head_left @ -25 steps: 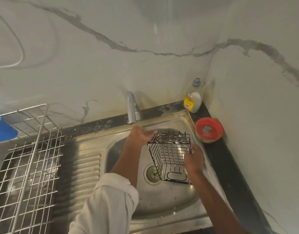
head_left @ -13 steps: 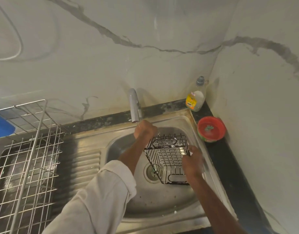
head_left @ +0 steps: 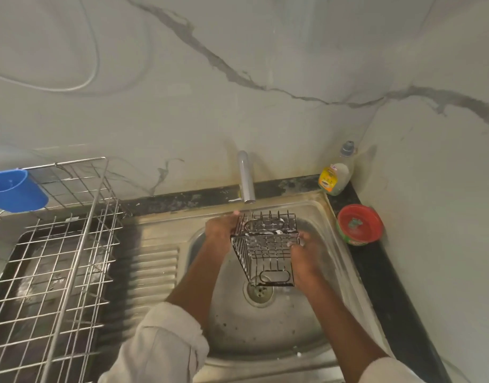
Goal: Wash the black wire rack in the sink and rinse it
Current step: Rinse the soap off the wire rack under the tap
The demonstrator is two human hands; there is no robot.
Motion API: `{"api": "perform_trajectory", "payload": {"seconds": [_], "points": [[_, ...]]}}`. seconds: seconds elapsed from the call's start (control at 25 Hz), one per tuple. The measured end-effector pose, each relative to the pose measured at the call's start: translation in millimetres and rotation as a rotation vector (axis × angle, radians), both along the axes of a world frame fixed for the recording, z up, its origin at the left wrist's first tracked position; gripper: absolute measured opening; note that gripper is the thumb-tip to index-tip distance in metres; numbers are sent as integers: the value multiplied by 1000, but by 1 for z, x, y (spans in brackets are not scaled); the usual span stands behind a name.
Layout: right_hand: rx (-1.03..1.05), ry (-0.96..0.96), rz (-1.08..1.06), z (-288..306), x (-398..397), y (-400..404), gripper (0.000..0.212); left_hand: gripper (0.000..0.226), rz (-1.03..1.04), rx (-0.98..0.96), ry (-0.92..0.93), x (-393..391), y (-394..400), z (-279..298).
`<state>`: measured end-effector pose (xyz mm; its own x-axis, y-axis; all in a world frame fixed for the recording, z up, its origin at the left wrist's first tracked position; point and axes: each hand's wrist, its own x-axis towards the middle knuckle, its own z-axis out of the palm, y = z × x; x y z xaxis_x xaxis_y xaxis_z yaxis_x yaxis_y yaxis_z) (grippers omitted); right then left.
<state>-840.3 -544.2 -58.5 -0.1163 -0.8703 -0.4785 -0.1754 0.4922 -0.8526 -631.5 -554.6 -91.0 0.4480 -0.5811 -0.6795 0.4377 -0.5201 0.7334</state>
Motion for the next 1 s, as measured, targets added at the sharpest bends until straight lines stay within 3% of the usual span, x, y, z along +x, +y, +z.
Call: {"api": "perform_trajectory", "payload": {"seconds": [0.12, 0.24, 0.32, 0.48, 0.56, 0.64, 0.68, 0.76, 0.84, 0.92, 1.0], "points": [[29, -95, 66, -13, 25, 0, 31, 47, 125, -111, 87, 10, 31, 10], [66, -133, 190, -18, 41, 0, 38, 76, -44, -222, -13, 8, 65, 43], [79, -143, 222, -21, 49, -4, 41, 71, -111, -305, -31, 8, 86, 55], [102, -171, 299, -19, 62, -15, 30, 91, -330, -365, -207, 7, 127, 70], [127, -162, 392, -13, 65, -18, 25, 93, -434, -372, -414, 11, 135, 67], [203, -204, 549, -10, 66, -28, 30, 88, -357, -291, -666, 15, 133, 56], [251, -285, 637, -11, 65, -36, 30, 88, -259, -242, -699, 13, 132, 55], [328, -468, 745, -17, 64, -54, 34, 84, -27, -213, -670, 7, 133, 52], [382, -533, 658, -14, 69, -70, 39, 75, 146, -225, -613, -1, 138, 48], [343, -398, 527, -8, 86, -80, 29, 71, 242, -256, -554, -7, 142, 47], [210, -95, 511, -5, 104, -82, 16, 75, 295, -274, -531, -6, 144, 39]]}}
